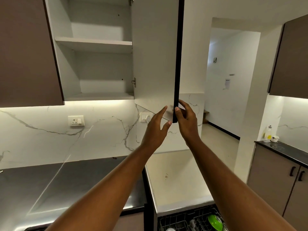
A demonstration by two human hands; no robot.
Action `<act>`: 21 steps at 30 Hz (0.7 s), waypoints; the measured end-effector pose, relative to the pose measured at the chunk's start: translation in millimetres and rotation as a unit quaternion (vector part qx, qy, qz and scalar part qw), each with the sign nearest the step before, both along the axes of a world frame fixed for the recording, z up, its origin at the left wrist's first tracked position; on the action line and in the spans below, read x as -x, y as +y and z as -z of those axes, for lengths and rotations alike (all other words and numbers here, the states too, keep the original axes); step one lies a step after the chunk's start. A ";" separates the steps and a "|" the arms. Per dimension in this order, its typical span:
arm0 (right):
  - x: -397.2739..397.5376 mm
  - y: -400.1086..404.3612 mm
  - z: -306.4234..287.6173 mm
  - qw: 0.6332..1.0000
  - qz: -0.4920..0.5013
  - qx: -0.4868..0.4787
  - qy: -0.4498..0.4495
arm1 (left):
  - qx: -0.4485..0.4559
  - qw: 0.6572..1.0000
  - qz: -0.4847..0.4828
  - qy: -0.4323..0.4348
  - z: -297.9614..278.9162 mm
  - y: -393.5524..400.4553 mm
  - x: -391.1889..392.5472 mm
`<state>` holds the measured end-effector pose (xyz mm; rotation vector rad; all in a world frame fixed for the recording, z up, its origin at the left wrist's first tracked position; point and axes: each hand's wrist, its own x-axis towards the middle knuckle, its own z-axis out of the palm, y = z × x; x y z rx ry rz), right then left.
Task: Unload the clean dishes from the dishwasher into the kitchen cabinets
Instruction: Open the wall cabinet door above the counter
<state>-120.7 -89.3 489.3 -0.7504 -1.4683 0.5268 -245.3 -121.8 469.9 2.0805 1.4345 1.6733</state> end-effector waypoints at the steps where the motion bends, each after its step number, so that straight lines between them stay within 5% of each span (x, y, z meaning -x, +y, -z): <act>1: -1.9 -0.6 3.2 1.000 0.017 -0.004 0.005 | 0.003 1.000 -0.004 0.004 1.7 -1.6 1.8; 10: -16.1 -22.1 53.5 0.994 0.103 -0.021 -0.037 | 0.053 0.997 -0.060 0.017 43.7 -26.8 29.5; 21: -30.1 -100.1 172.1 0.968 0.182 0.127 -0.120 | 0.200 0.974 -0.030 0.102 150.6 -94.7 44.4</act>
